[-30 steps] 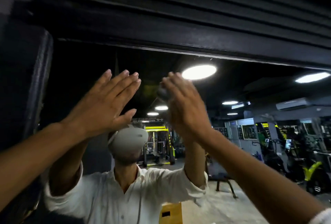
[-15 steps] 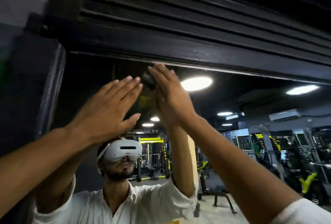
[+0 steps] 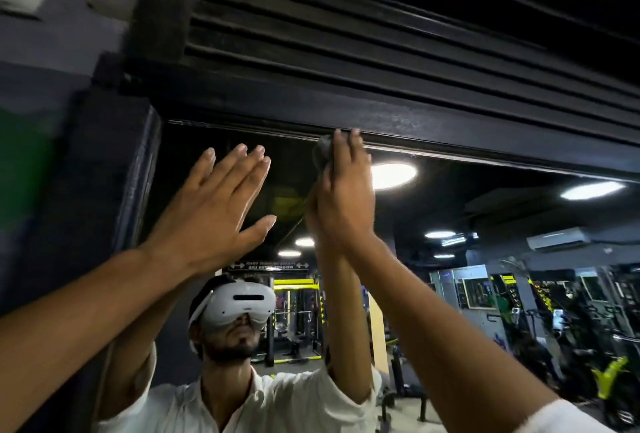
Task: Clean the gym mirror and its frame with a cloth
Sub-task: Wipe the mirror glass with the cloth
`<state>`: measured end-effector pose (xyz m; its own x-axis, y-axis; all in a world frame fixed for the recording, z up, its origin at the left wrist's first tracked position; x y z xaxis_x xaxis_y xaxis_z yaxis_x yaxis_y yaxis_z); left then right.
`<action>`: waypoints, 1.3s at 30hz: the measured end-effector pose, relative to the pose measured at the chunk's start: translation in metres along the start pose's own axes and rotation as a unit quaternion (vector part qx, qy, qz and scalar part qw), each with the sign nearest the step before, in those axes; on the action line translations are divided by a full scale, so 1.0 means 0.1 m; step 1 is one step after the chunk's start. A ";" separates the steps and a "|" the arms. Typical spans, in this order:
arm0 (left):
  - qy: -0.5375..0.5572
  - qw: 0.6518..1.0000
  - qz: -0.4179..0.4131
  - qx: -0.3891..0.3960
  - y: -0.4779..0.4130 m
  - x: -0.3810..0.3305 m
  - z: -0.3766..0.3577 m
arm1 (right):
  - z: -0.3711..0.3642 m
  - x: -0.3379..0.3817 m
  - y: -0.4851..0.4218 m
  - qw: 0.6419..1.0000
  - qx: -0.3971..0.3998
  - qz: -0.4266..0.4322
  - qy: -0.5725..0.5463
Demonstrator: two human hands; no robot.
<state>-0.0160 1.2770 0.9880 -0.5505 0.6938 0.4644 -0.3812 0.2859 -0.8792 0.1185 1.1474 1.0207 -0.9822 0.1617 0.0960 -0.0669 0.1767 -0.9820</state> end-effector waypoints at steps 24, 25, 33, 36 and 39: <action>0.020 0.990 0.085 -0.112 1.01 0.97 0.53 | -0.95 2.01 0.33 0.991 0.023 0.127 -0.021; 0.019 0.990 0.086 -0.110 1.06 0.95 0.53 | -0.98 2.07 0.34 0.990 0.027 0.133 -0.024; -0.001 0.995 0.086 -0.058 1.43 0.82 0.49 | -0.85 2.02 0.79 0.976 0.075 0.194 -0.057; 0.009 0.996 0.088 -0.030 1.74 0.67 0.46 | -0.74 1.94 1.43 0.962 0.121 0.234 -0.070; 0.010 0.996 0.089 -0.003 2.12 0.48 0.41 | -0.63 1.81 2.00 0.929 0.179 0.322 -0.028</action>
<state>-0.1543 1.3439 0.8281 -0.5935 0.7472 0.2990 -0.2747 0.1612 -0.9479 -0.0618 1.2738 0.8517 -0.8455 0.0700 -0.5293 0.4937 -0.2748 -0.8251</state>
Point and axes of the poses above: each hand's wrist, its own y-axis away from the middle knuckle, its own z-axis out of the back of the hand, x = y × z, the point moved 10 cm from there along -y, towards the middle knuckle, and after that the axes turned 6 degrees about y, right-handed, at the moved point
